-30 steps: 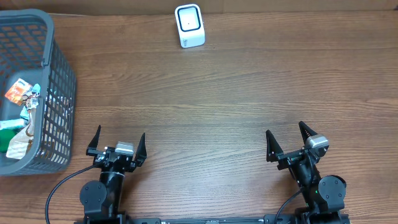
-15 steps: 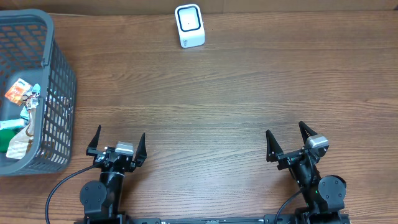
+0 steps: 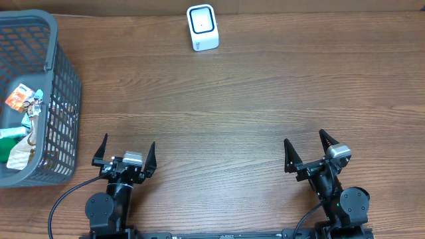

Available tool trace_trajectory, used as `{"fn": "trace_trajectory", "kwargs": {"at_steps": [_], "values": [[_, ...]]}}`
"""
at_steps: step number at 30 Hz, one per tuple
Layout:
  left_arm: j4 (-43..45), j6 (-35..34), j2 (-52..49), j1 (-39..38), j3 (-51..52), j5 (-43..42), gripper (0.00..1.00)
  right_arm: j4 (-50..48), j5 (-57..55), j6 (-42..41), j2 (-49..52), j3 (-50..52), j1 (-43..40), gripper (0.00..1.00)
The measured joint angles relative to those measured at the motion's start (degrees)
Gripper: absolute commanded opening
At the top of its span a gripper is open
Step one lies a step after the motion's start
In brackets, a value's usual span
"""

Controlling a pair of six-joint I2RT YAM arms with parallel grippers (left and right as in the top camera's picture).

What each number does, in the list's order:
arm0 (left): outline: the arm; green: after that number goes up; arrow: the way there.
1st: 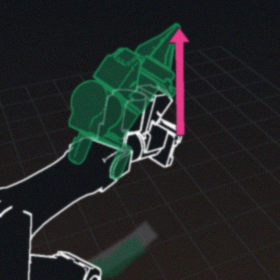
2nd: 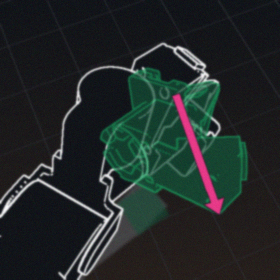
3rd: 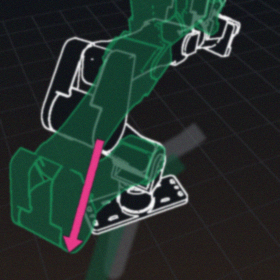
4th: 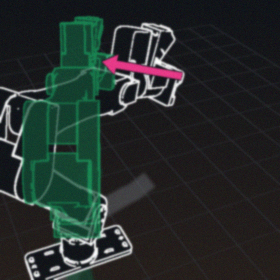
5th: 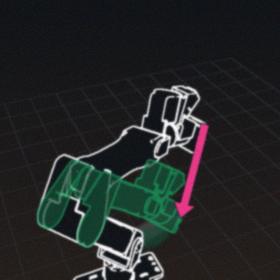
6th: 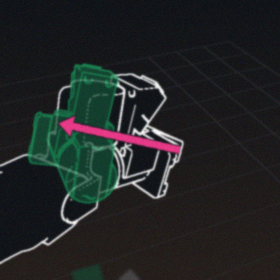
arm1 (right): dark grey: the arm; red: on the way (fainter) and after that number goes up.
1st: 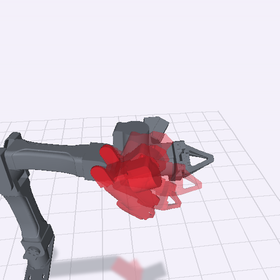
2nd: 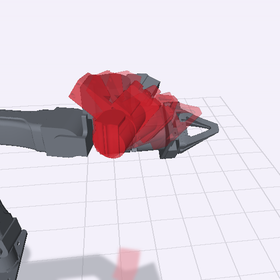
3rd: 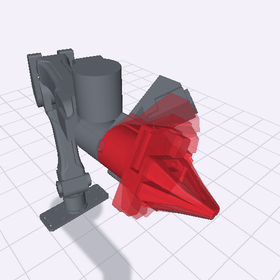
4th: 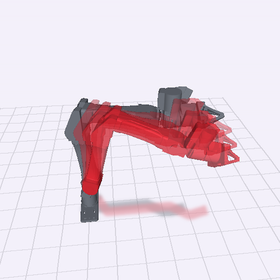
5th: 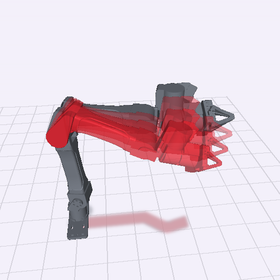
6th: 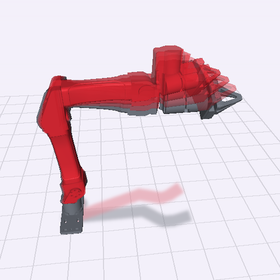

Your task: Scan the item barcode

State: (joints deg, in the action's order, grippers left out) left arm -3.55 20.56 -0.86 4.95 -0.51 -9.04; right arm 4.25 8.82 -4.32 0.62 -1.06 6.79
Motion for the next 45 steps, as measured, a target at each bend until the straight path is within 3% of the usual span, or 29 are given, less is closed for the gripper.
{"fn": "trace_trajectory", "kwargs": {"at_steps": [8, 13, 21, 26, 29, 35, 41, 45], "values": [[0.2, -14.7, 0.0, 0.0, 0.0, -1.3, 1.00, 0.0, 0.0, 0.0, 0.0, 0.0, 0.0, 1.00], [0.3, -22.7, 0.0, 0.0, -0.1, -6.3, 1.00, 0.0, 0.0, 0.0, 0.0, 0.0, 0.0, 1.00], [0.0, -29.2, -1.4, 0.0, -9.7, -8.3, 1.00, 0.0, 0.0, 0.0, 0.0, 0.0, 0.0, 1.00], [-3.0, -29.9, -11.0, 0.0, -24.8, -8.4, 1.00, 0.0, 0.0, 0.0, 0.0, 0.0, 0.0, 1.00], [-9.6, -30.2, -20.4, 0.0, -35.0, -9.5, 1.00, 0.0, 0.0, 0.0, 0.0, 0.0, 0.0, 1.00], [-27.2, -30.9, -41.9, 0.0, -58.1, -13.3, 1.00, -0.1, 0.0, 0.0, 0.0, 0.0, 0.0, 1.00], [-48.6, -30.3, -63.2, 0.0, -87.3, -15.0, 1.00, -0.1, 0.0, 0.0, 0.0, 0.0, 0.0, 1.00], [-53.7, -28.0, -72.0, 0.0, -100.0, -14.5, 1.00, -0.1, 0.0, 0.0, 0.0, 0.0, 0.0, 1.00]]}}
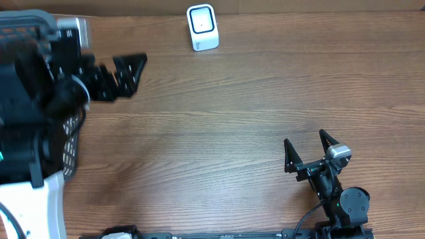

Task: Scan the item barcode
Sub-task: 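Move the left gripper over the basket toward the bean snack bag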

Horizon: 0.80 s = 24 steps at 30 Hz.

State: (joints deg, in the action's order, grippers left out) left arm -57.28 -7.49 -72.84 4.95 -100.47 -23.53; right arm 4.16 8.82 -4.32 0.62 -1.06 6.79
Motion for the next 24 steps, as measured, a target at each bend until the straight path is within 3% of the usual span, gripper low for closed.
{"fn": "trace_trajectory", "kwargs": {"at_steps": [4, 8, 17, 24], "values": [[0.5, 1.1, -3.9, 0.2, -4.0, 2.8, 0.99, 0.0, 0.0, 0.0, 0.0, 0.0, 0.0, 1.00], [1.5, -0.3, -4.4, 4.0, -4.2, 10.8, 1.00, 0.0, 0.0, 0.0, 0.0, 0.0, 0.0, 1.00], [2.0, -9.9, -4.8, 26.9, -4.2, 22.0, 1.00, 0.0, 0.0, 0.0, 0.0, 0.0, 0.0, 1.00], [-2.0, -11.1, -10.6, 34.1, -4.5, 23.4, 0.94, 0.0, 0.0, 0.0, 0.0, 0.0, 0.0, 1.00]]}}
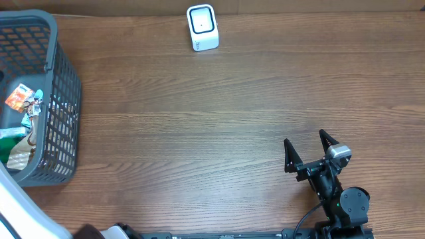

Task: Scan the item barcode
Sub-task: 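Move the left gripper over the basket toward the bean snack bag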

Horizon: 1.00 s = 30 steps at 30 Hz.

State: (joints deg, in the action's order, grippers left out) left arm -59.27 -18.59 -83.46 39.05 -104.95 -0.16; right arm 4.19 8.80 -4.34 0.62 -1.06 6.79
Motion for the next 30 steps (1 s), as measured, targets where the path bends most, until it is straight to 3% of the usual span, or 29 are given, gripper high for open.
{"fn": "trace_trajectory", "kwargs": {"at_steps": [5, 16, 30], "values": [[-1.0, 1.1, -8.8, 2.7, 0.0, 0.0, 0.97, 0.0, 0.0, 0.0, 0.0, 0.0, 0.0, 1.00], [-0.1, 18.3, -18.1, 4.1, 0.3, -8.7, 0.94, 0.0, 0.0, 0.0, 0.0, 0.0, 0.0, 1.00], [-1.0, 28.3, -26.4, 7.1, 0.3, -14.7, 0.94, 0.0, 0.0, 0.0, 0.0, 0.0, 0.0, 1.00]]}}
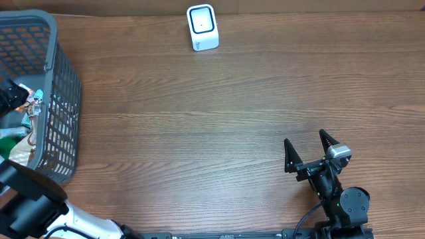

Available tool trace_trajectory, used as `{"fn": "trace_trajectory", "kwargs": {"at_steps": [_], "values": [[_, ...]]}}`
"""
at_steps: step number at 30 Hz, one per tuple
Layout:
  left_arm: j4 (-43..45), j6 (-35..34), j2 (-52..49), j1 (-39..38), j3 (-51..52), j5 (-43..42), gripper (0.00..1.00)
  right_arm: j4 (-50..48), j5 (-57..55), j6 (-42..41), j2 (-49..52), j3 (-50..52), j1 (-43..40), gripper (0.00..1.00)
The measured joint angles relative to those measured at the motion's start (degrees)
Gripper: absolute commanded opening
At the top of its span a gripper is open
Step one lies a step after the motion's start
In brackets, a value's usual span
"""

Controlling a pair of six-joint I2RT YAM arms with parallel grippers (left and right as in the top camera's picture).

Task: Scan the item barcode
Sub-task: 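Move the left gripper over the basket toward the bean snack bag, then grasp the bean snack bag in the basket with the left gripper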

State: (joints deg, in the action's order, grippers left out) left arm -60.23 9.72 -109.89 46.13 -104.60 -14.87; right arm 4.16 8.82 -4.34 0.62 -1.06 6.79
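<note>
A grey mesh basket (65,79) stands at the table's left edge and holds several small packets: a teal one (37,99), a green one (9,132) and a beige one (22,153). My left arm (30,199) rises from the bottom left corner. Its dark gripper (9,97) is down inside the basket among the packets, at the frame's left edge, and its jaws are mostly cut off. The white barcode scanner (202,27) stands at the far middle of the table. My right gripper (305,138) rests open and holds nothing at the near right.
The basket's rim and handle (49,65) enclose the left gripper. The brown wooden table (212,119) stretches between basket, scanner and right arm. The right arm's base (345,202) sits at the front edge.
My left gripper, out of view a second ago, now sits inside the basket over the spot where the orange packet lay. The right arm has not moved.
Both grippers rested open at the front edge. Then the left arm was raised high over the basket, filling the left of the view. Then it was almost out of frame, and now its gripper is down in the basket among the packets.
</note>
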Motion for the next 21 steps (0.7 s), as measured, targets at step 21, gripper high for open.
{"fn": "trace_trajectory", "kwargs": {"at_steps": [21], "values": [[-4.1, 3.0, -12.2, -1.0, 0.1, -0.6, 0.83, 0.0, 0.0, 0.0, 0.0, 0.0, 0.0, 1.00]]}}
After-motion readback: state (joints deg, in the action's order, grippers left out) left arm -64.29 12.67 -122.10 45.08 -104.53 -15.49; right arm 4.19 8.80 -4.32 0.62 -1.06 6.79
